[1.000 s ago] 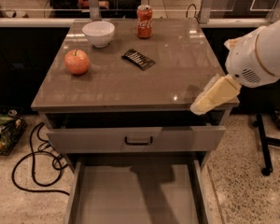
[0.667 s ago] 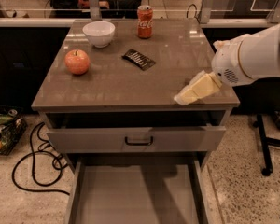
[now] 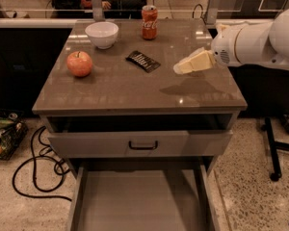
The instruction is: Place rxbar chocolate into middle drawer
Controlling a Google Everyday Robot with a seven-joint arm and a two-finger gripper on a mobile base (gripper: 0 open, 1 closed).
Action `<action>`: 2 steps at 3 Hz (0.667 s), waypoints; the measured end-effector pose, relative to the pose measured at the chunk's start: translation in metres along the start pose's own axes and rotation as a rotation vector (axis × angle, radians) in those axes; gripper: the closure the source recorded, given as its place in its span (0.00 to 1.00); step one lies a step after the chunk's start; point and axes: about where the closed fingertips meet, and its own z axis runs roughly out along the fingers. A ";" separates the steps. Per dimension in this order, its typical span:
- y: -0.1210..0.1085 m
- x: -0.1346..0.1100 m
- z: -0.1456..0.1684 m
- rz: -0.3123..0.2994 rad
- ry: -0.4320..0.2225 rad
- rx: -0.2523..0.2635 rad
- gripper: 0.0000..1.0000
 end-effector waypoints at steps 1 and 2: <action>0.000 0.000 0.004 0.007 -0.008 -0.009 0.00; 0.002 0.003 0.036 0.066 -0.071 -0.077 0.00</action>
Offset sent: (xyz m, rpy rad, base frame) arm 0.0529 0.0343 -0.0382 0.2324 0.0470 0.1132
